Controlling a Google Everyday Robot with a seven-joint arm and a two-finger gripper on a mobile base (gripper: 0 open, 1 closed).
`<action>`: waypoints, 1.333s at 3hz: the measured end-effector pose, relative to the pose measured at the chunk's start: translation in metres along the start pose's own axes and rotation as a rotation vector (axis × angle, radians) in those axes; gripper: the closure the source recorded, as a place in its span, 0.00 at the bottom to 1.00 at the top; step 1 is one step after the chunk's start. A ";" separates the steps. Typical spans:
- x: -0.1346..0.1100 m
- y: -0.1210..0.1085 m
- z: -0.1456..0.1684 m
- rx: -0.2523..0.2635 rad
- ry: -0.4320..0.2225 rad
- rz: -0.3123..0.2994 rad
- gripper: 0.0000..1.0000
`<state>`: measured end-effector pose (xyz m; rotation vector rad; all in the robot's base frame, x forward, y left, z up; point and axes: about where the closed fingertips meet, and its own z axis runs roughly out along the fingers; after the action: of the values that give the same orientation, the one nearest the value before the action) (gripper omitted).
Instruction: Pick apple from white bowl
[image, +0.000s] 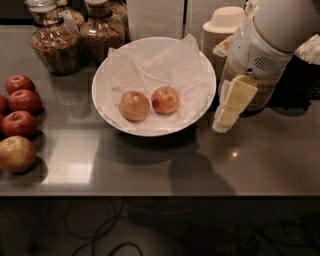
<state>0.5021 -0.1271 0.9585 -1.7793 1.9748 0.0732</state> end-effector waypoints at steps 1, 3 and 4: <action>-0.028 -0.015 0.013 -0.012 -0.064 -0.084 0.00; -0.079 -0.034 0.036 -0.047 -0.199 -0.218 0.00; -0.099 -0.036 0.058 -0.087 -0.288 -0.310 0.00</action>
Offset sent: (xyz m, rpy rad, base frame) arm 0.0556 0.0795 0.0086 0.1447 -0.0715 0.2880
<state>0.5580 -0.0206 0.9547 -1.9844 1.5009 0.2996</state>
